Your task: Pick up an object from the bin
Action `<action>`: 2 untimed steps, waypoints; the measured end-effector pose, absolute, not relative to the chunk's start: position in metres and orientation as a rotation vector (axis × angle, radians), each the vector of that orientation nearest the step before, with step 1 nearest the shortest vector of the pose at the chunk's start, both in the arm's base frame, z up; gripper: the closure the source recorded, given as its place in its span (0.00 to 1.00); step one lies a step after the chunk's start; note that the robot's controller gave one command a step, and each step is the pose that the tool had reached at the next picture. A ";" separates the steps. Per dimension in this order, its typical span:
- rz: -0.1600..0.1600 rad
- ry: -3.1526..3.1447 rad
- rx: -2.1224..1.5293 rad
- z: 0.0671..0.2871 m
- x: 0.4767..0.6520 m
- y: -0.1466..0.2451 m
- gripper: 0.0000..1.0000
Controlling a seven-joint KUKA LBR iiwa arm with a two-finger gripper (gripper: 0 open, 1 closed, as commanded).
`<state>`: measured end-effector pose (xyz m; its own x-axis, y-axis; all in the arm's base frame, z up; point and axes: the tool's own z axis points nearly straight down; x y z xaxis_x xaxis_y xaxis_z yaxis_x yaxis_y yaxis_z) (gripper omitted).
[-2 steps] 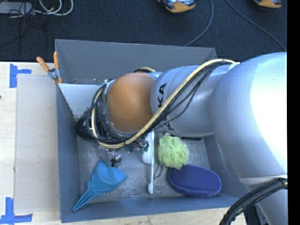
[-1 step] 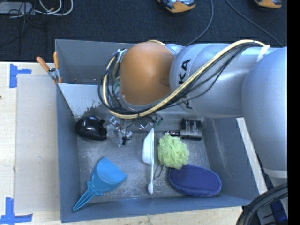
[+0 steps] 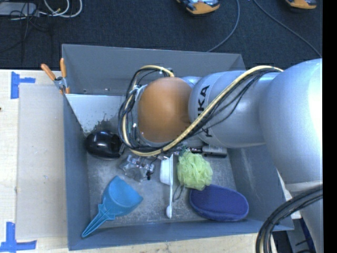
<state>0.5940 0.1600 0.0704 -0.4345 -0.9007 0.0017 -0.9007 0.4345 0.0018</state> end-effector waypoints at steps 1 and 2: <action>-0.003 -2.476 1.932 0.070 0.595 0.148 1.00; -0.016 -2.619 1.701 0.068 0.615 0.191 1.00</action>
Offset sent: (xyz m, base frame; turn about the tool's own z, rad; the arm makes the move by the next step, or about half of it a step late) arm 0.0002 -0.0128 -0.0004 -0.2070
